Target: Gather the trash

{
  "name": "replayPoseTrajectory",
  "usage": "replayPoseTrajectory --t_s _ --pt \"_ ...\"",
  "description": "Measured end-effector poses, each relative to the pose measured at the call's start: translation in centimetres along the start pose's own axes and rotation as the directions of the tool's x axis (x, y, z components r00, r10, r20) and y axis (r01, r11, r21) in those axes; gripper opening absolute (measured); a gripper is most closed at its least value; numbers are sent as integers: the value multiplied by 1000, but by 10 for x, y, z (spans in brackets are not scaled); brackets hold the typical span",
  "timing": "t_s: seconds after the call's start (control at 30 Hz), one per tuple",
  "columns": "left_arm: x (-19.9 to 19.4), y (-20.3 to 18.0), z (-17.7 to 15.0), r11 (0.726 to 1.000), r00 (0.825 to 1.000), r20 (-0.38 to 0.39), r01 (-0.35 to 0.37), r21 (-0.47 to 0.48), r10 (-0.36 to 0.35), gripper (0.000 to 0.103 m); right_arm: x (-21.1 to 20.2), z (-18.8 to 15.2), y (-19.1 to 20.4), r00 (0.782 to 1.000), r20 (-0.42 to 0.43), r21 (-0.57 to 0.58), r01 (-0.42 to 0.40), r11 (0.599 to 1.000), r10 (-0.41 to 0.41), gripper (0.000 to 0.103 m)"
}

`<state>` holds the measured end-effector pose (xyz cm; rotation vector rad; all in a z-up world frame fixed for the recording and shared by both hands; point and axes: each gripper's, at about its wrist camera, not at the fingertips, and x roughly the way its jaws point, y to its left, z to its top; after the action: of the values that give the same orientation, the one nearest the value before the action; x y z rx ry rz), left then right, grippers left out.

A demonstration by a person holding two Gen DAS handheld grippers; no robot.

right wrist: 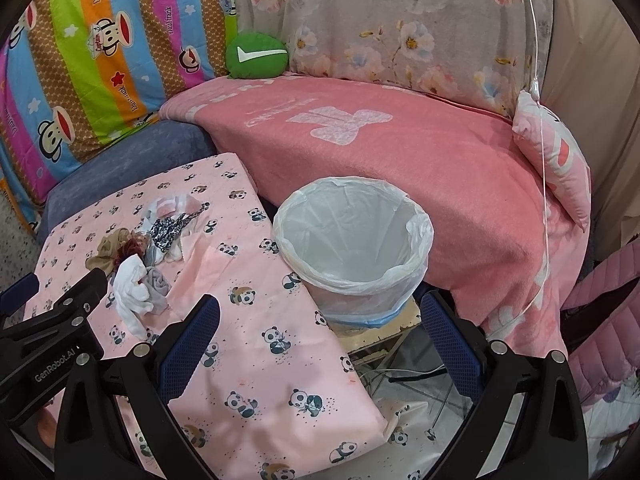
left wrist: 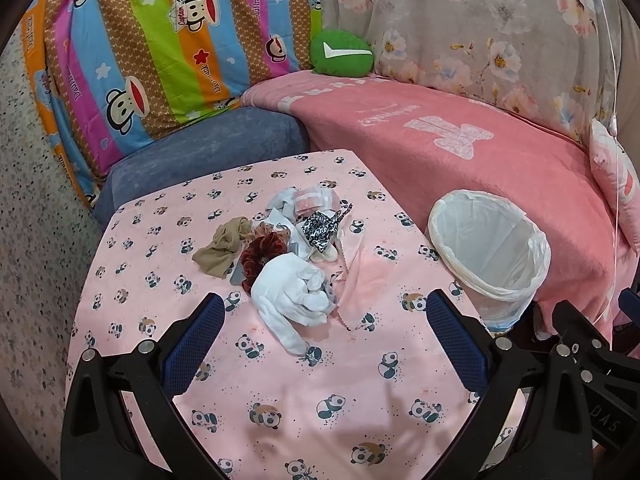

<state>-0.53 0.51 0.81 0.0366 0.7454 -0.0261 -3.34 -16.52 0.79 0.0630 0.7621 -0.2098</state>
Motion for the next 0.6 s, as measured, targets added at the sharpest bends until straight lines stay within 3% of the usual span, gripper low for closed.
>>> replayPoseTrajectory --t_s 0.6 --pt "0 -3 1 1000 1000 0 3 5 -3 96 -1 0 -5 1000 4 7 2 1000 -2 98"
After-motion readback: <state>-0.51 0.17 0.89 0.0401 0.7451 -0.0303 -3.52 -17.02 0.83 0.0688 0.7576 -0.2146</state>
